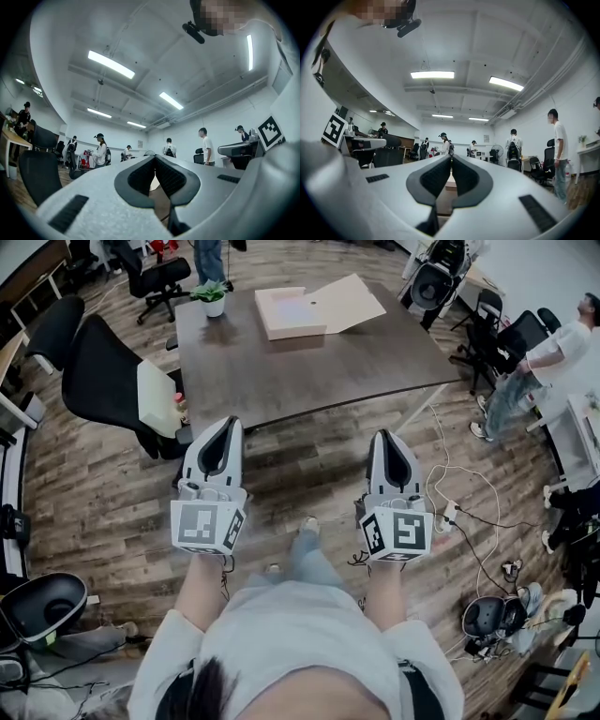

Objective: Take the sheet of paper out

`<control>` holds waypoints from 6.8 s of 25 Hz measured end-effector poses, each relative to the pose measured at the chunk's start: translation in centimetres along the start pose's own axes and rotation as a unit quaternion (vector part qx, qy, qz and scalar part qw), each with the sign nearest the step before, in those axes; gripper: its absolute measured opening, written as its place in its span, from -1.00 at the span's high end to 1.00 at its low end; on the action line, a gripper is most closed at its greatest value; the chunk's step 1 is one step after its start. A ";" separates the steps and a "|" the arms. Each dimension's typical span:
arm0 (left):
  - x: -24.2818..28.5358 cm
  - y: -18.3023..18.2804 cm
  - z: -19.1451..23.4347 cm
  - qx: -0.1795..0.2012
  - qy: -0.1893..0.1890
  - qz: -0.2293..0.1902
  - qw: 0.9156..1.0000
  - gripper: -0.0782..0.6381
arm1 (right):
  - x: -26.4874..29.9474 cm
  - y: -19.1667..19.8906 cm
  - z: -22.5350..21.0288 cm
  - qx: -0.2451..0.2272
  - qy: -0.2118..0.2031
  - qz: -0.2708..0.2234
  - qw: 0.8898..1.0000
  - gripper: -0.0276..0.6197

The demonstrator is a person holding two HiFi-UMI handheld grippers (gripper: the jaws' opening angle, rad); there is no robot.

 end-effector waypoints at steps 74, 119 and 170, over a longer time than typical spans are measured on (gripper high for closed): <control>45.0 10.4 15.4 0.011 -0.028 -0.001 1.000 0.76 | 48.7 7.5 -15.0 0.033 -0.076 -0.003 0.997 0.86; 56.3 17.9 16.3 -0.003 -0.121 0.084 0.989 0.76 | 77.0 22.8 -23.8 0.156 -0.271 0.377 0.872 0.86; 57.0 22.2 16.1 0.003 -0.205 0.162 0.965 0.76 | 82.8 41.7 -21.9 0.337 -0.320 0.582 0.667 0.40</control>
Point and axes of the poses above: the fingertips, and each gripper's own axes: x forward along the fingers, z to its left, y out of its underside, the point moved 10 cm from there along -x, backward along the fingers, and after that the axes turned 4 degrees about x, right-handed, at the moved point
